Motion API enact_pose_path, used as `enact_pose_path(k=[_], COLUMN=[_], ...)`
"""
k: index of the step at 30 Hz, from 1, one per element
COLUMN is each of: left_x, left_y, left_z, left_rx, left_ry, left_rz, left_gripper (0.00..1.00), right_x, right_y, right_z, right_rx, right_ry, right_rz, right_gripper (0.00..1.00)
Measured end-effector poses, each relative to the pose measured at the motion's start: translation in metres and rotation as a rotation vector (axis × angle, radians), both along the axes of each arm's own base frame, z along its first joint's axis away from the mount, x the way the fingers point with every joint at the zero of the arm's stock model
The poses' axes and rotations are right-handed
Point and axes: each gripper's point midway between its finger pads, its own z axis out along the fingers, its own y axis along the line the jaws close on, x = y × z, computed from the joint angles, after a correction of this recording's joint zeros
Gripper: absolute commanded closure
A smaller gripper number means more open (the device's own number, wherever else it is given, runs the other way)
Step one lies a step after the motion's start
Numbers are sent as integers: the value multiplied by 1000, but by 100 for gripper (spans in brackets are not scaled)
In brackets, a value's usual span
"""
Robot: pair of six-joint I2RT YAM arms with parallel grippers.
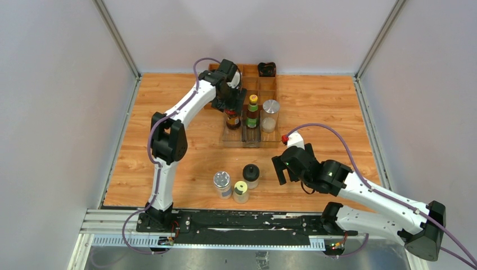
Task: Organize the condiment bottles
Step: Place the bottle in the storage box.
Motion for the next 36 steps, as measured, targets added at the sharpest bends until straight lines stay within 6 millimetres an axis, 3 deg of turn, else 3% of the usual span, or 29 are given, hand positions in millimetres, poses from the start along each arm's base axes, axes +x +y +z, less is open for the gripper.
enact_pose_path(k=[7, 24, 36], left_x=[-7, -47, -87], left_y=[4, 25, 45], left_z=[-1, 7, 31], left_rx=[6, 26, 12], left_ry=[10, 38, -10], left_rz=[1, -2, 3], left_gripper=[14, 14, 14], right_x=[0, 0, 0], right_y=[0, 0, 0], right_z=[0, -1, -1], right_rx=[0, 0, 1], right_ry=[0, 0, 0], right_rz=[0, 0, 1], right_gripper=[1, 1, 1])
